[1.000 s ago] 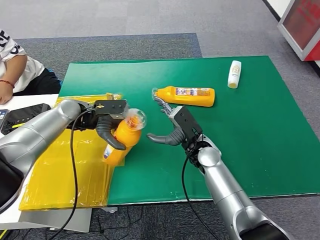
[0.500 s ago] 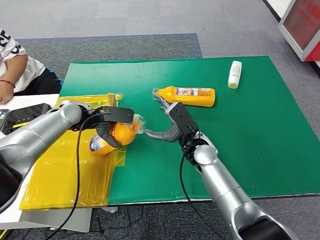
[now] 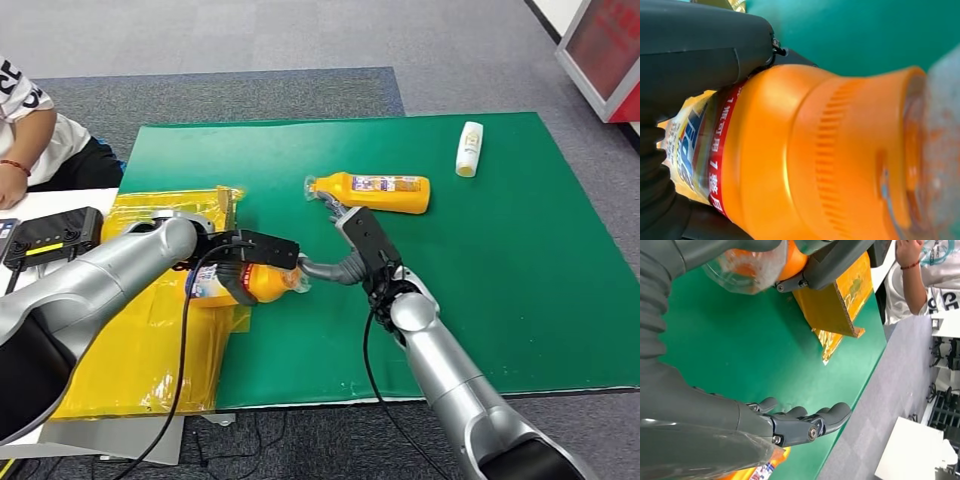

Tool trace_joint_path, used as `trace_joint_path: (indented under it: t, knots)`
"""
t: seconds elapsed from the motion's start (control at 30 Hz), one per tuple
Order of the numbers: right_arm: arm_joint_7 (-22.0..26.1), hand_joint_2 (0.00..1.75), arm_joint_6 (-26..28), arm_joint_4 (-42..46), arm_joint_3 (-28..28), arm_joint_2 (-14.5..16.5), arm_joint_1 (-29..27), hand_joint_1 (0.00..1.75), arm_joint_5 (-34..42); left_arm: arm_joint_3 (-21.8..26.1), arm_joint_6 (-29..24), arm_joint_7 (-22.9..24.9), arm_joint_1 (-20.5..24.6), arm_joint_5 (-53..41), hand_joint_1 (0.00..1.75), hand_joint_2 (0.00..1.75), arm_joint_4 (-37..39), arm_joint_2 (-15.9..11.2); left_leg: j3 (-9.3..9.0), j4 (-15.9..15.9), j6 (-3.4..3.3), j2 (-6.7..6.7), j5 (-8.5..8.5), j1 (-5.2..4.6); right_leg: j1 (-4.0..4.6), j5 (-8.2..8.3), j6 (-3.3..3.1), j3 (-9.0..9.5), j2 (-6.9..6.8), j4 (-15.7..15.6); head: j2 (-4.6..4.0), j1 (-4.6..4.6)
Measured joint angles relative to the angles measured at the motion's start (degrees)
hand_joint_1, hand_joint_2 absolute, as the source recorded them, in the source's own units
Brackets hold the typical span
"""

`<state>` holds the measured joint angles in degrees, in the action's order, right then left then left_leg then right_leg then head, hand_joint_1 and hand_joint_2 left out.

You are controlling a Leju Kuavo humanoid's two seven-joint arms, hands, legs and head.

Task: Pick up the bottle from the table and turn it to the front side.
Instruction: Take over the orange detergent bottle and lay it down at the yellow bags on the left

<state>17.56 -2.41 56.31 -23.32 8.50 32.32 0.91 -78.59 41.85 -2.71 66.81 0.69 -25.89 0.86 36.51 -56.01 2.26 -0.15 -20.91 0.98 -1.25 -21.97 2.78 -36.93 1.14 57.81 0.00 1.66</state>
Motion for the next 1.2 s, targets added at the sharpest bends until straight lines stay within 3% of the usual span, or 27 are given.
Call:
trace_joint_path:
  t: [0.47,0.8,0.83,0.93,0.97,1.07,1.2]
  knots:
    - [0.0,1.75,0.5,-1.6,0.2,-0.3,-0.1,0.0,0.9,-1.1,0.4,5.3,-1.1,-2.0,1.75,1.75,3.6,0.5,-0.02,0.0,0.01,0.04,0.0,0.0,0.01,0.02,-0.03,0.0,0.05,0.0,0.0,-0.01]
    - [0.0,1.75,0.9,-2.6,0.3,-0.4,-0.2,0.0,0.9,-1.7,-1.2,7.3,-3.4,-2.5,1.75,1.75,6.5,-1.2,-0.12,0.0,0.02,0.05,0.0,0.0,0.01,0.02,-0.05,0.06,0.06,0.0,0.0,-0.01]
    - [0.0,1.75,0.9,-2.7,0.3,-0.4,-0.2,0.0,0.9,-1.7,-1.3,7.4,-3.5,-2.5,1.53,1.75,6.7,-1.3,-0.14,0.0,0.02,0.06,0.0,0.0,0.01,0.02,-0.05,0.07,0.06,0.0,0.0,0.0]
    - [0.0,1.75,0.9,-3.0,0.3,-0.5,-0.4,0.0,0.9,-1.7,-2.4,7.6,-3.9,-2.5,0.23,1.75,7.1,-1.5,-0.19,0.0,0.04,0.06,0.01,0.01,0.01,0.03,-0.06,0.1,0.06,0.0,0.0,0.0]
    - [0.0,1.75,0.9,-3.1,0.3,-0.5,-0.4,0.0,0.9,-1.7,-3.1,7.6,-4.2,-2.4,0.01,1.75,7.2,-1.6,-0.19,0.0,0.05,0.06,0.02,0.01,0.01,0.03,-0.07,0.1,0.06,0.0,0.0,-0.01]
    - [0.0,1.75,1.0,-3.2,0.3,-0.7,-0.6,0.0,0.9,-1.4,-6.0,7.1,-5.6,-2.0,0.0,1.75,7.3,-1.5,-0.19,0.0,0.08,0.07,0.04,0.01,0.01,0.05,-0.1,0.07,0.07,0.0,0.0,-0.02]
    - [0.0,1.75,1.0,-3.2,0.4,-1.0,-1.2,0.0,0.8,0.0,-9.1,3.2,-6.9,-0.4,0.0,0.0,7.4,-1.5,-0.17,0.0,0.07,0.05,0.05,0.01,0.01,0.05,-0.1,0.1,0.05,0.0,0.0,0.0]
